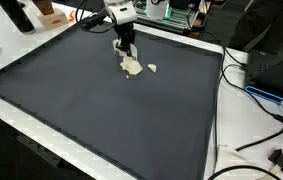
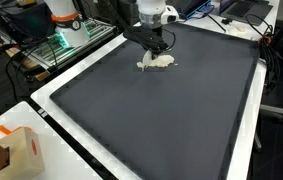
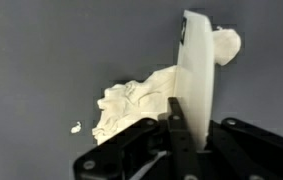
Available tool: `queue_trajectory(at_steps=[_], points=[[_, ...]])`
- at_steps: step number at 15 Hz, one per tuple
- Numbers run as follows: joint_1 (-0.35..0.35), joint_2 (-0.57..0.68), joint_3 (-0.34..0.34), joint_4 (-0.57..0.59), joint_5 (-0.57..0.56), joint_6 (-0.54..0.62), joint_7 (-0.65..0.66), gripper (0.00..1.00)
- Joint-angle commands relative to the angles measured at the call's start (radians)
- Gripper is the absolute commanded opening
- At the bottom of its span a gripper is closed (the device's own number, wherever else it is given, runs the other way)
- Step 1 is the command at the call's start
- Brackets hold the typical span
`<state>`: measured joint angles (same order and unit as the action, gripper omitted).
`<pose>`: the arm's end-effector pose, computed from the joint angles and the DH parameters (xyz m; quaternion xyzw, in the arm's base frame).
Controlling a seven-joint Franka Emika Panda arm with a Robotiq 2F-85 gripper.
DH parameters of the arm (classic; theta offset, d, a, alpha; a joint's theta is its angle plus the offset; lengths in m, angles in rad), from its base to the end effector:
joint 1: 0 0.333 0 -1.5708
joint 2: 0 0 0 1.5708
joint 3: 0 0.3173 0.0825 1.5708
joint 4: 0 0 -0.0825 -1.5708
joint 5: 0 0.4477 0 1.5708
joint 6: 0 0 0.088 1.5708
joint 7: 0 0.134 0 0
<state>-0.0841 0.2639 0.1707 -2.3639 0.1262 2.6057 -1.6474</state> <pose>0.5376 0.0514 0.1346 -0.6887 -0.7230 -0.0306 0.0455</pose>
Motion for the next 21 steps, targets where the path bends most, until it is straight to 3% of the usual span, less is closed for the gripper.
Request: queue_trajectory(at_steps=[1,11,17,21], points=[[-0.02,-0.011,-0.043,-0.073,-0.013,0.026,-0.007,0.01],[-0.04,0.083,0.008,-0.007,0.095,0.029,-0.234,0.01],[-0.041,0.123,0.076,0.03,0.262,0.036,-0.41,0.01],[-0.011,0.132,0.066,0.047,0.244,0.029,-0.368,0.01]])
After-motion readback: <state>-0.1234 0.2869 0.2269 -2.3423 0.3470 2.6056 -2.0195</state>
